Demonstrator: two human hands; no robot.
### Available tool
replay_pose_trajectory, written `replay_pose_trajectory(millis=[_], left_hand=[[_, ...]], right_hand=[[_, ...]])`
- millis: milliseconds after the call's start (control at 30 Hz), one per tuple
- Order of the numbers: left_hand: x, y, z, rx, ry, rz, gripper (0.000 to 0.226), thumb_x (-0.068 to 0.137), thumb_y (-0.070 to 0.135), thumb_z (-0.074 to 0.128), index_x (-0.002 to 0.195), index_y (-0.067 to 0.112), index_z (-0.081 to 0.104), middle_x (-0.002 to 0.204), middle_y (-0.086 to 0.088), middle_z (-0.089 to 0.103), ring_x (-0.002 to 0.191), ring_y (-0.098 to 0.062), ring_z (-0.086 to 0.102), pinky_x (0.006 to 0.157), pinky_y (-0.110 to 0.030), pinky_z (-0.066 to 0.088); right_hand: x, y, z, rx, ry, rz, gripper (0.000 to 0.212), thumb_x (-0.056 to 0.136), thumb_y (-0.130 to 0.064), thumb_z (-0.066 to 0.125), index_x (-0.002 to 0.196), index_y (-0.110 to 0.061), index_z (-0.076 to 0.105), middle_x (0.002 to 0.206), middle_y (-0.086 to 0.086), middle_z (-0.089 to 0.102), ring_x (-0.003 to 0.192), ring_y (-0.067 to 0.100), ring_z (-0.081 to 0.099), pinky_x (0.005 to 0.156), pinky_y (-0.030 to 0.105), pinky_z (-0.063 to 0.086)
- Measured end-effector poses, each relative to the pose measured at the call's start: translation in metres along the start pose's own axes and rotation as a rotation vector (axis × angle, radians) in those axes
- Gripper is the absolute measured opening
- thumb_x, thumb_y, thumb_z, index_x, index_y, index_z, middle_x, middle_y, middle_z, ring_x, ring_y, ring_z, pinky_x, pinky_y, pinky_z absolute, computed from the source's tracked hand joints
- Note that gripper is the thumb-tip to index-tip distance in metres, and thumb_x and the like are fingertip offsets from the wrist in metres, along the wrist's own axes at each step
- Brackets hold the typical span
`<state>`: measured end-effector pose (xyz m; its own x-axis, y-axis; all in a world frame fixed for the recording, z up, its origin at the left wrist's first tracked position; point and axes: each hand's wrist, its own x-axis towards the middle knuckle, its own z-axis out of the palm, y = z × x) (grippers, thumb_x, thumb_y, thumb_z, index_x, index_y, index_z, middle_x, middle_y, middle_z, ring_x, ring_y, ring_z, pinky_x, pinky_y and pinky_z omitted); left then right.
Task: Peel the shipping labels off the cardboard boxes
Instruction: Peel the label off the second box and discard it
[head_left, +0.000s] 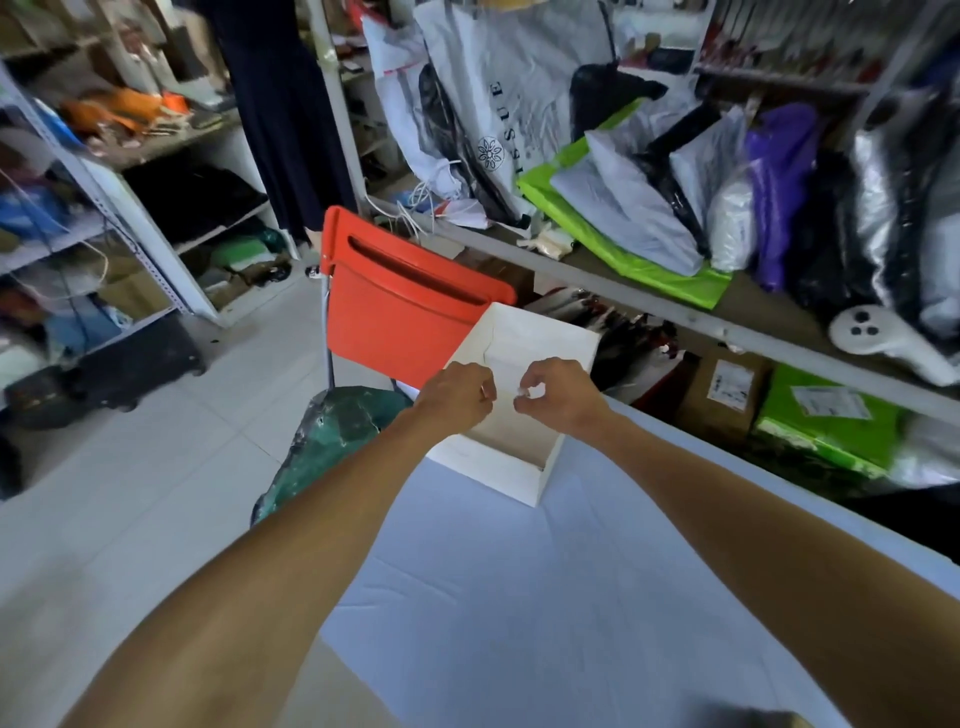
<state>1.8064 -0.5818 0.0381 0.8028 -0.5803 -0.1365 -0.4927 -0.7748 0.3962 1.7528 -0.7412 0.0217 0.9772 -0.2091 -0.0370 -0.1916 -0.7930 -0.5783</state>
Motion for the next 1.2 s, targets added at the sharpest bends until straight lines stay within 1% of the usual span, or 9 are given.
replay_pose_trajectory(millis=[133, 267, 367, 500, 600, 733, 900, 1033, 1200], left_hand=[[0.001, 0.000, -0.003, -0.024, 0.001, -0.013, 0.016, 0.090, 0.013, 0.055, 0.099, 0.015, 0.068, 0.108, -0.008, 0.067, 0.099, -0.028, 0.061, 0.087, -0.039, 0.052], [0.002, -0.001, -0.006, -0.039, 0.001, -0.024, 0.017, 0.089, 0.012, 0.055, 0.099, 0.014, 0.069, 0.108, -0.009, 0.067, 0.097, -0.029, 0.062, 0.086, -0.039, 0.053], [0.003, -0.002, -0.007, -0.047, 0.003, -0.031, 0.018, 0.090, 0.013, 0.055, 0.100, 0.014, 0.069, 0.109, -0.009, 0.066, 0.098, -0.029, 0.062, 0.086, -0.038, 0.053], [0.004, -0.002, -0.009, -0.042, -0.003, -0.033, 0.018, 0.090, 0.013, 0.055, 0.101, 0.013, 0.068, 0.109, -0.009, 0.065, 0.098, -0.029, 0.061, 0.087, -0.040, 0.053], [0.005, -0.002, -0.010, -0.039, -0.006, -0.029, 0.018, 0.090, 0.012, 0.055, 0.102, 0.012, 0.068, 0.108, -0.010, 0.066, 0.098, -0.029, 0.061, 0.087, -0.040, 0.053], [0.008, -0.003, -0.011, -0.039, -0.005, -0.023, 0.018, 0.090, 0.011, 0.055, 0.103, 0.012, 0.068, 0.108, -0.009, 0.066, 0.098, -0.028, 0.061, 0.089, -0.040, 0.052], [0.013, 0.000, -0.011, -0.039, -0.001, -0.012, 0.018, 0.090, 0.012, 0.055, 0.102, 0.013, 0.068, 0.109, -0.008, 0.066, 0.099, -0.027, 0.061, 0.089, -0.040, 0.052], [0.014, 0.002, -0.009, -0.036, 0.004, 0.013, 0.017, 0.090, 0.011, 0.056, 0.101, 0.011, 0.068, 0.107, -0.008, 0.066, 0.095, -0.025, 0.061, 0.084, -0.035, 0.052], [0.015, 0.013, -0.001, -0.022, -0.006, 0.044, 0.017, 0.090, 0.011, 0.055, 0.099, 0.012, 0.069, 0.105, -0.009, 0.067, 0.094, -0.027, 0.062, 0.084, -0.037, 0.053]], right_hand=[[0.003, -0.001, -0.001, -0.020, -0.041, -0.021, 0.019, 0.079, -0.014, 0.065, 0.097, -0.013, 0.071, 0.108, 0.002, 0.066, 0.102, 0.018, 0.059, 0.088, 0.026, 0.046], [0.006, -0.004, -0.001, -0.069, -0.031, -0.040, 0.025, 0.083, -0.003, 0.056, 0.102, -0.010, 0.071, 0.110, 0.009, 0.066, 0.103, 0.024, 0.059, 0.089, 0.031, 0.048], [0.006, -0.006, -0.001, -0.072, -0.017, -0.032, 0.031, 0.083, 0.001, 0.051, 0.107, -0.010, 0.068, 0.111, 0.009, 0.067, 0.105, 0.025, 0.059, 0.091, 0.034, 0.049], [0.007, -0.007, 0.001, -0.049, -0.052, -0.007, 0.034, 0.081, -0.008, 0.059, 0.114, -0.014, 0.061, 0.117, 0.006, 0.063, 0.107, 0.024, 0.057, 0.093, 0.036, 0.048], [0.008, -0.008, 0.002, -0.061, -0.066, 0.016, 0.038, 0.078, -0.014, 0.065, 0.115, -0.011, 0.061, 0.124, 0.006, 0.059, 0.117, 0.024, 0.053, 0.096, 0.035, 0.047], [0.010, -0.008, 0.002, -0.058, -0.066, 0.028, 0.053, 0.078, -0.022, 0.069, 0.127, -0.007, 0.054, 0.148, 0.009, 0.041, 0.127, 0.025, 0.047, 0.104, 0.035, 0.042], [0.010, -0.004, 0.001, -0.086, -0.045, 0.012, 0.050, 0.083, -0.025, 0.066, 0.129, -0.010, 0.052, 0.136, 0.005, 0.050, 0.128, 0.022, 0.043, 0.103, 0.029, 0.035], [0.006, -0.002, -0.003, -0.121, -0.075, 0.013, 0.055, 0.083, -0.029, 0.066, 0.132, -0.012, 0.050, 0.139, 0.004, 0.049, 0.131, 0.021, 0.040, 0.105, 0.030, 0.034], [-0.010, 0.006, -0.013, -0.133, -0.087, 0.035, 0.059, 0.081, -0.030, 0.069, 0.134, -0.011, 0.050, 0.140, 0.005, 0.048, 0.131, 0.022, 0.040, 0.105, 0.030, 0.035]])
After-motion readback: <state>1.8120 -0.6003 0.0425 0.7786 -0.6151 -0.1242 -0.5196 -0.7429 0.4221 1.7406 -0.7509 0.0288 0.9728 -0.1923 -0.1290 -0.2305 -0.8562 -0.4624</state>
